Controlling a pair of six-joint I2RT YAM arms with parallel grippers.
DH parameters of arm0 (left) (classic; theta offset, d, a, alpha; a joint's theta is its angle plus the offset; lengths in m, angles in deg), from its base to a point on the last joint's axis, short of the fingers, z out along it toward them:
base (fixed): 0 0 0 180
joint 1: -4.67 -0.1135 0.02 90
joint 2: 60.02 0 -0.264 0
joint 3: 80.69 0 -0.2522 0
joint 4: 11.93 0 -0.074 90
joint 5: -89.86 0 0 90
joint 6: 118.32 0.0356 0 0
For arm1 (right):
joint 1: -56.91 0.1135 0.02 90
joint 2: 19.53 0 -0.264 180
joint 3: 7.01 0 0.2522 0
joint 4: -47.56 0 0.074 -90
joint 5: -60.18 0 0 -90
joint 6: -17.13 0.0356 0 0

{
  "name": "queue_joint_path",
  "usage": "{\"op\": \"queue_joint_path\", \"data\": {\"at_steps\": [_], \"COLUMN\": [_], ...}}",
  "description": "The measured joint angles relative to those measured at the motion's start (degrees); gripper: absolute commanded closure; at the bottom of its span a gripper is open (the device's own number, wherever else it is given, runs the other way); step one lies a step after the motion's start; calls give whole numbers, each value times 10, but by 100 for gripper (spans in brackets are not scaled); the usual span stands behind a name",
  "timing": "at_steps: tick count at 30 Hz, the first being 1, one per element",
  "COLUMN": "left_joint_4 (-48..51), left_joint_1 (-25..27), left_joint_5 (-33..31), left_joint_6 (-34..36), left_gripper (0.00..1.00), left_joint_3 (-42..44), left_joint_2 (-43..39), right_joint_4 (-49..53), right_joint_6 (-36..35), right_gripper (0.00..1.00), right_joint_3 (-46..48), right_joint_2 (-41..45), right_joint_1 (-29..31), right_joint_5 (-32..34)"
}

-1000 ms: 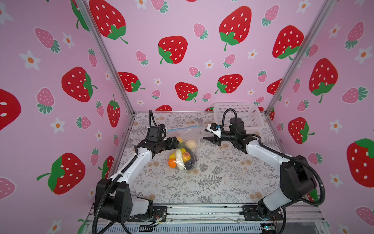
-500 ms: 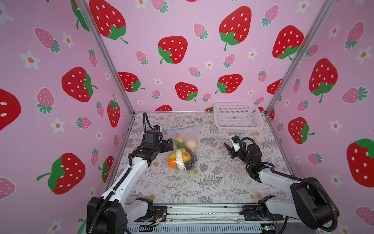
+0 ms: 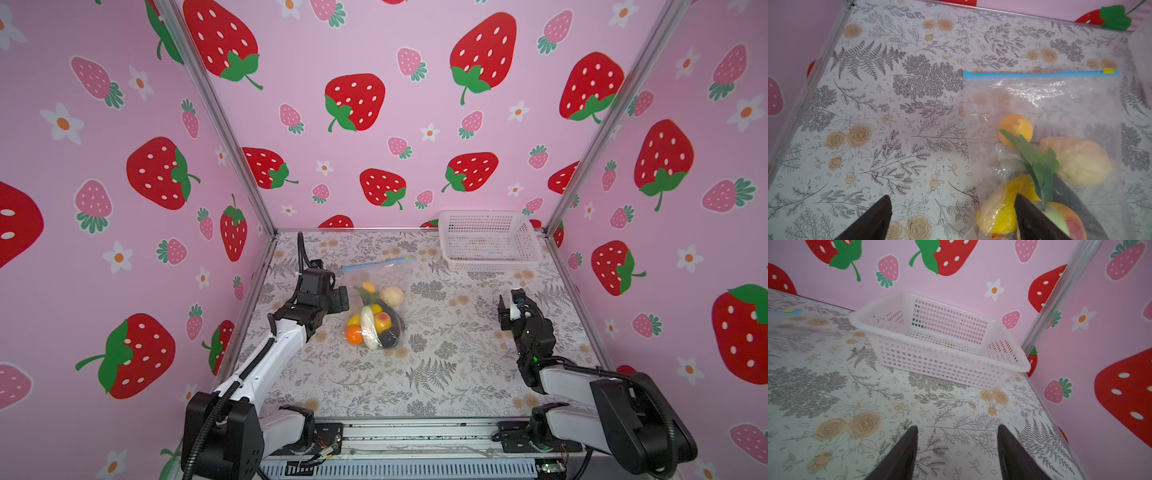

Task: Place the food in the zip-top bag and seal the zipper

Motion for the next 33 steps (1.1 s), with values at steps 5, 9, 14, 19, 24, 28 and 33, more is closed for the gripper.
{"op": "queue_joint_path", "data": {"at_steps": [5,9,14,19,24,28,33], "left_joint_4": [-12,-26,-38,-60,-120,-170,-229], "left_joint_1": [-1,-9,-26,-38,-45,-46,-60], "left_joint_5": [-27,-40,-50,-55,-52,-48,-40], "left_joint_6": [7,7,3,-5,-2,16,33], "left_gripper": [4,4,4,4,5,7,10], "left_joint_3": [2,2,2,6,55,86,87], "left_joint_2": [7,24,45,44,31,37,92], "right_joint_4": [-89,-150,-162,-151,-111,-96,-73], "right_joint_6": [16,30,40,70,93,99,95], "right_gripper": [38,38,38,37,24,0,1], "right_joint_3": [21,21,21,-6,-53,-63,-64], "right_joint_2": [-70,-120,-165,-168,-167,-167,-168], "right_joint_1": [-31,-40,-46,-81,-102,-102,-103], "right_joint_5": [16,18,18,6,-12,-24,-40]}}
